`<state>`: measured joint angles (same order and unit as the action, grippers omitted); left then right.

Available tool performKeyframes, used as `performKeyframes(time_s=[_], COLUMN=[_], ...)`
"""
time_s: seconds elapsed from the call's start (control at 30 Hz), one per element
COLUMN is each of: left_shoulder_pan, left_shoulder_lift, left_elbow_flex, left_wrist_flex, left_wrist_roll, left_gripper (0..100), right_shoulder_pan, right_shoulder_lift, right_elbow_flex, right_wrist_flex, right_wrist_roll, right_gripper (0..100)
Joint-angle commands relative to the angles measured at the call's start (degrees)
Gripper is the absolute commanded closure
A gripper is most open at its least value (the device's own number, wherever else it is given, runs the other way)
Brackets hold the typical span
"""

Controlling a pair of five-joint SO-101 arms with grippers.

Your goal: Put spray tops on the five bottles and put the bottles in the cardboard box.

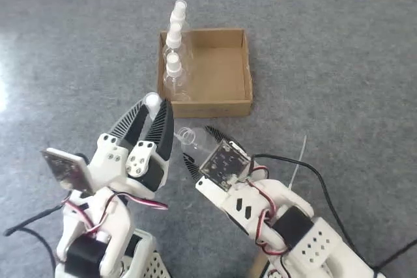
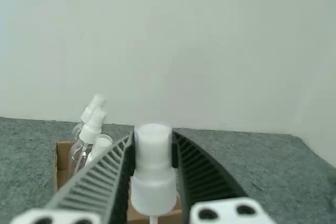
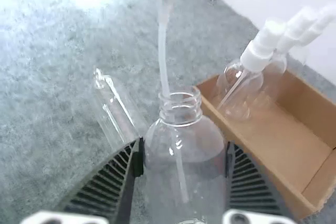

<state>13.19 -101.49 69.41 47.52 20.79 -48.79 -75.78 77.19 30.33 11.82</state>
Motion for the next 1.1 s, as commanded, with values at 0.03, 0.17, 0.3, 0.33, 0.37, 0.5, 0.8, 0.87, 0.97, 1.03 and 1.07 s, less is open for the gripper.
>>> performKeyframes(time_s=[0.03, 0.17, 0.3, 0.33, 0.37, 0.5, 0.8, 0.87, 0.97, 1.03, 1.07], left_shoulder_pan=[0.44, 1.32, 3.6, 3.96, 4.22, 4.22, 4.22, 4.31, 4.31, 4.31, 4.22], left_shoulder_lift=[-0.18, 0.0, 0.0, 0.0, 0.0, 0.09, 0.09, 0.09, 0.09, 0.09, -0.09], left_elbow_flex=[1.27, 1.71, 1.71, 1.71, 1.71, 1.71, 1.98, 2.59, 2.77, 2.77, 2.77], left_wrist_flex=[-0.44, -0.35, 0.62, 0.7, 0.79, 0.62, 0.53, 0.53, 0.53, 0.62, 0.62], left_wrist_roll=[-2.9, -2.9, -2.99, -3.08, -3.08, -4.48, -4.22, -4.22, -4.22, -4.22, -4.22], left_gripper=[99, 99, 99, 99, 99, 98, 98, 98, 94, 90, 88], right_shoulder_pan=[0.84, 0.84, 3.12, 3.65, 4.0, 4.09, 3.91, 3.91, 3.91, 3.91, 3.91], right_shoulder_lift=[-6.73, -9.45, -10.15, -10.15, -10.24, -10.51, -10.51, -10.51, -10.51, -10.33, -10.33], right_elbow_flex=[1.05, 1.85, 1.85, 1.85, 1.85, 1.85, 1.85, 1.85, 1.85, 1.85, 1.85], right_wrist_flex=[-1.45, -1.1, -1.1, -1.1, -1.1, -1.1, -1.1, -1.1, -1.1, -1.1, -1.1], right_wrist_roll=[-0.44, -0.44, -0.7, -0.7, -0.79, -0.79, -0.79, -0.79, -0.79, -0.79, -0.79], right_gripper=[83.3, 83.3, 83.3, 83.3, 83.3, 83.4, 83.4, 83.4, 83.4, 83.4, 83.4])
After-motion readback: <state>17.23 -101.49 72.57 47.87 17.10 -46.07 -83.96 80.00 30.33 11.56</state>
